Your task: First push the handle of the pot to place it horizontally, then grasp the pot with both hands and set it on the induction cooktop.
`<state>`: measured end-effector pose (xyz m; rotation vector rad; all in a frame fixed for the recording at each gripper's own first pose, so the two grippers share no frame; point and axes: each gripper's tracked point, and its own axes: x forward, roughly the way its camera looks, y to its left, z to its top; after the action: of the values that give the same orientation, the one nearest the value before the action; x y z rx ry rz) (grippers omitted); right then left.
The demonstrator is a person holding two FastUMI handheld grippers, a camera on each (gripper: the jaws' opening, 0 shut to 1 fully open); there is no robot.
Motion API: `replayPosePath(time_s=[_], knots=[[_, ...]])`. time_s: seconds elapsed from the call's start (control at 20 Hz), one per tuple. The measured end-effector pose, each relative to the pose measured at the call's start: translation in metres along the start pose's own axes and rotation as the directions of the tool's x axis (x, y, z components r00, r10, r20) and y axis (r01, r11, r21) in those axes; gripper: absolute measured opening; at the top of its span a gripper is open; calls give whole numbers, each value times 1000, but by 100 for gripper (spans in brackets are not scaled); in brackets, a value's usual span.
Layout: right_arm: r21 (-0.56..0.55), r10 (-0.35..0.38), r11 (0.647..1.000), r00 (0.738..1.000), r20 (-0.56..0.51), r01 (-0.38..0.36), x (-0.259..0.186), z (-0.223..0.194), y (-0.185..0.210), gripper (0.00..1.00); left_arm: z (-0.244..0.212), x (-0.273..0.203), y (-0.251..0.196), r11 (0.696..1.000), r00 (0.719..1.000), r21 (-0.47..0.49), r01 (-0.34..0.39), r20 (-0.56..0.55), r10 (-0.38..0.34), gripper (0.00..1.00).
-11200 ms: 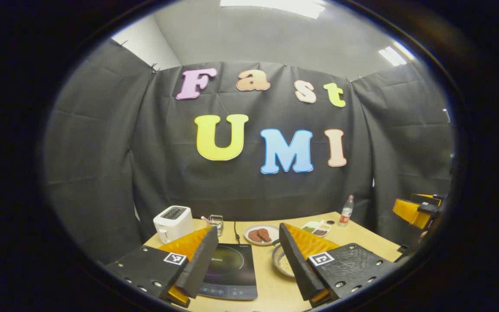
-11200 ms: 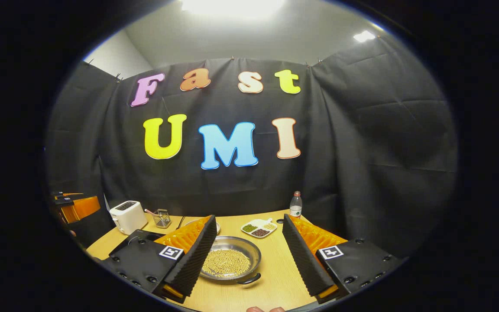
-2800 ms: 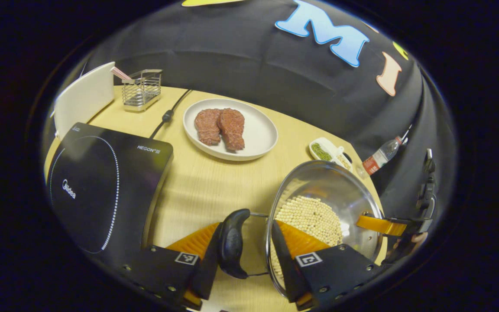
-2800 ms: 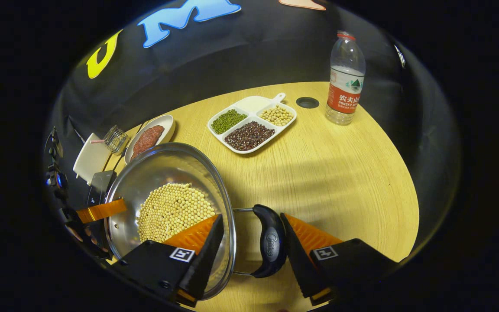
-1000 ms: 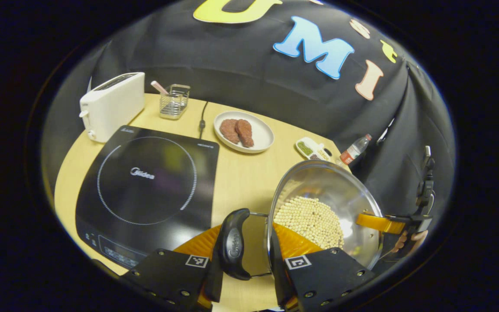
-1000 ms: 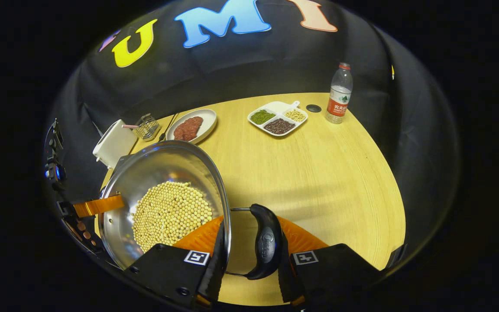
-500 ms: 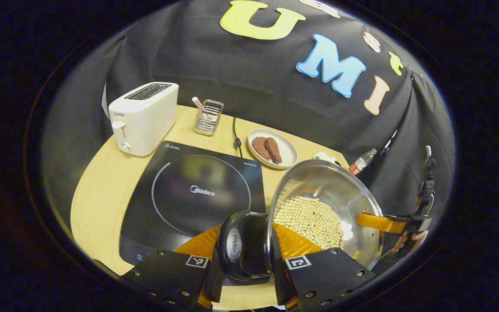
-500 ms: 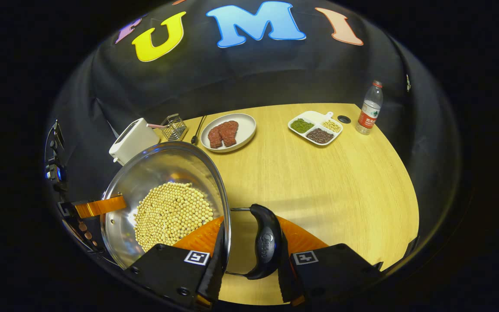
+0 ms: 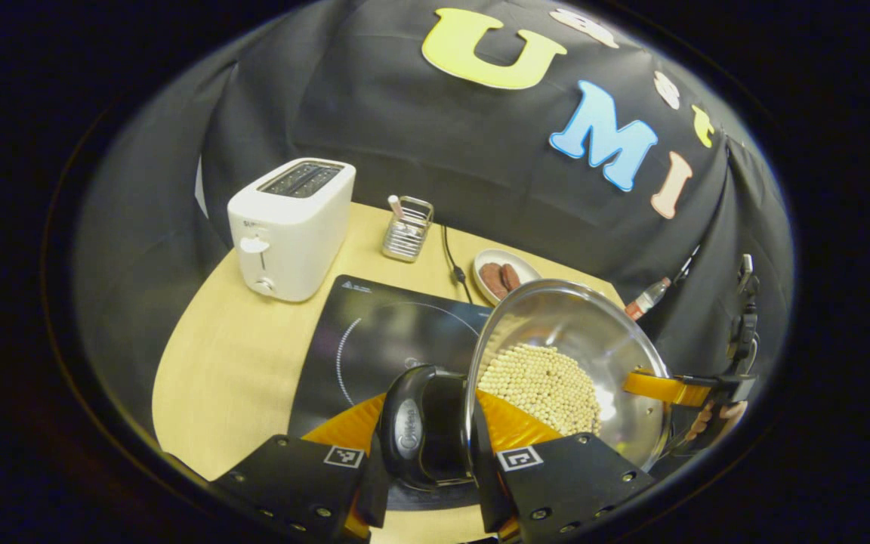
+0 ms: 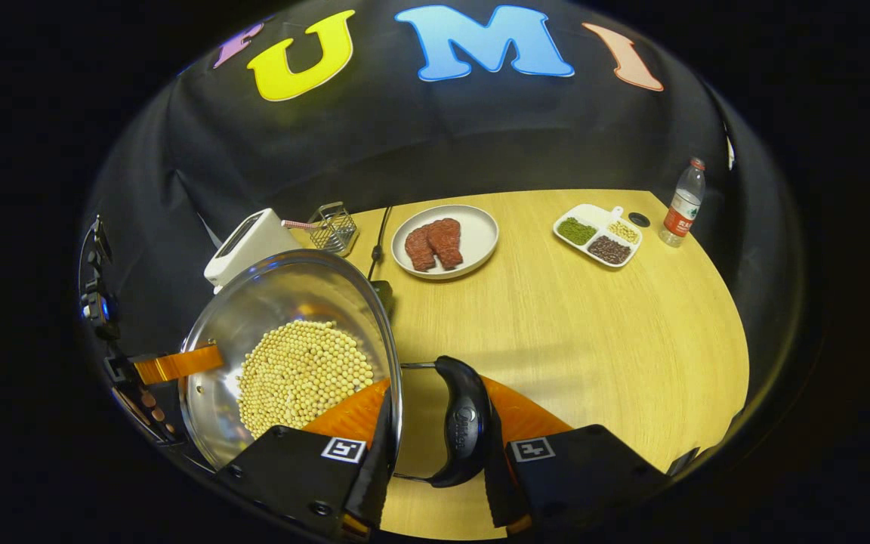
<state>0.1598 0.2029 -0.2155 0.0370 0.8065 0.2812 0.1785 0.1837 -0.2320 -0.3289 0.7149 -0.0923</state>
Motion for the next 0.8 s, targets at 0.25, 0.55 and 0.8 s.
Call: replayPosePath(time_s=[0.25,0.55,0.8], knots=[[-5,16,1000,1000,-11,-17,26,10,33,52,19,6,42,1000,1000,1,-27,3,27,49],[-44,18,999,1000,-4,-18,60,32,67,55,35,20,87,998,999,-45,-43,27,44,52],[-35,20,999,1000,-13,-21,91,40,81,55,43,44,114,998,998,-48,-46,33,47,49]])
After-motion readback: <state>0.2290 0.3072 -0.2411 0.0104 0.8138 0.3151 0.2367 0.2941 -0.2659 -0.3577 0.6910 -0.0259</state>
